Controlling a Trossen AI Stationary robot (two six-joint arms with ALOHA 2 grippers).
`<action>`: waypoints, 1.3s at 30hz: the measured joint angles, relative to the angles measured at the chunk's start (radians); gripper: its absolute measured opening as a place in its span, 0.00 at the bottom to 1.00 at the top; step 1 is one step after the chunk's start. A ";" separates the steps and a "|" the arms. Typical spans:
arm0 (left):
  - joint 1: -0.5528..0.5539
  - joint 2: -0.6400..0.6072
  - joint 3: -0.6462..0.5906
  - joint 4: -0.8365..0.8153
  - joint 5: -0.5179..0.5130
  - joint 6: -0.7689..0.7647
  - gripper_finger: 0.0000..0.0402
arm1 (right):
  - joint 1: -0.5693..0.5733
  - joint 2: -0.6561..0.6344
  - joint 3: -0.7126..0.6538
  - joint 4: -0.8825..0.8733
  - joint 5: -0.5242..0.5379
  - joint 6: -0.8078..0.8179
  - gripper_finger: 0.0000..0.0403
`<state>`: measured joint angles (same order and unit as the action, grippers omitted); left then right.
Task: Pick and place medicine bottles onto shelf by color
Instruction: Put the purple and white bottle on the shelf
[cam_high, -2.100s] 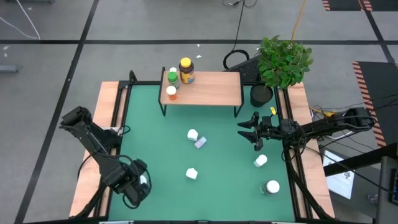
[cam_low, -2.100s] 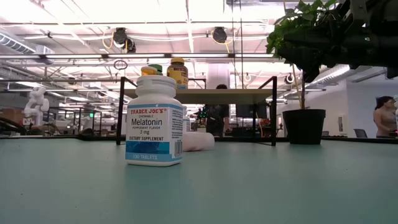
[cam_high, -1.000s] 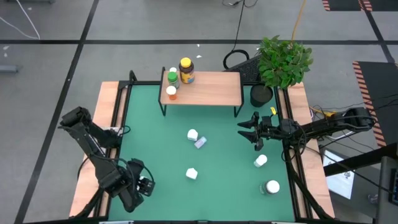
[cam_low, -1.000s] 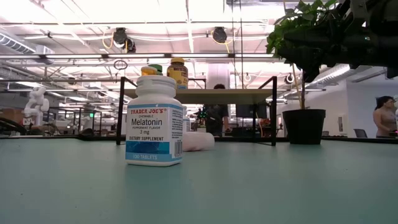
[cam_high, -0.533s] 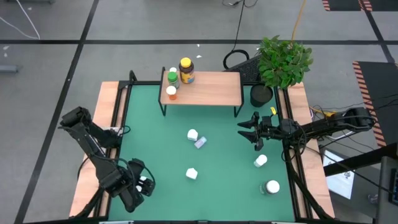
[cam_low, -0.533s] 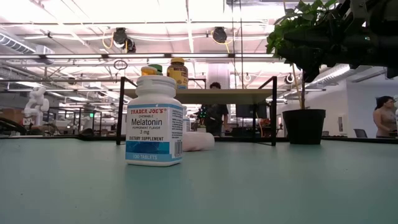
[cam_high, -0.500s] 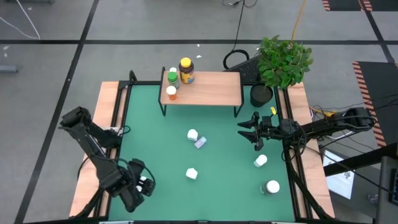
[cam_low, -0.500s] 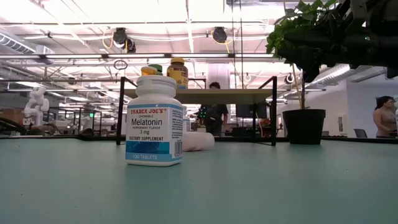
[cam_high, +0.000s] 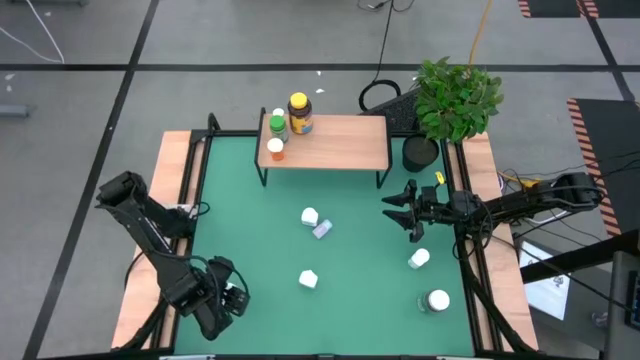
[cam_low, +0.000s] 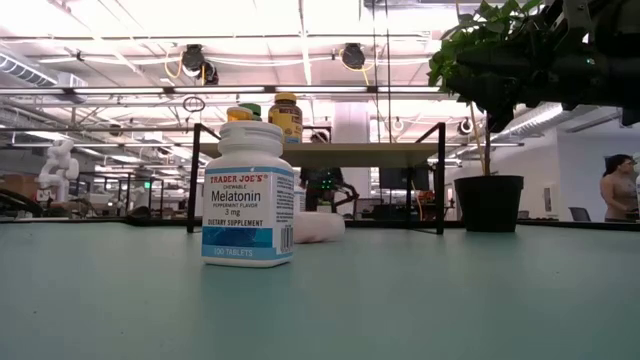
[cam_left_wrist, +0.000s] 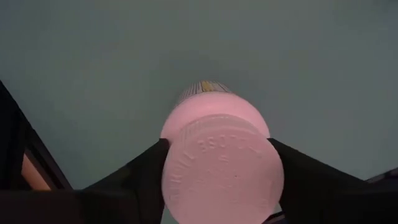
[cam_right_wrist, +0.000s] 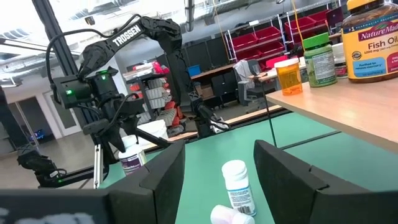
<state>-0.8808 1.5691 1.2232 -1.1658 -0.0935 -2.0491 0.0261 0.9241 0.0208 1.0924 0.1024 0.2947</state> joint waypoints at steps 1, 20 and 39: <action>0.002 0.001 0.004 -0.004 0.002 0.015 0.58 | 0.000 0.000 0.000 0.001 0.000 0.000 0.46; 0.572 0.002 0.468 -0.339 -0.065 1.273 0.59 | 0.015 0.000 0.002 -0.058 -0.001 0.027 0.46; 1.246 0.075 0.642 -0.021 0.052 2.334 0.59 | -0.055 0.000 0.002 -0.098 0.003 0.024 0.46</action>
<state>0.3652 1.6438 1.8656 -1.1871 -0.0418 0.2852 -0.0291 0.9241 0.0231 0.9944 0.1057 0.3186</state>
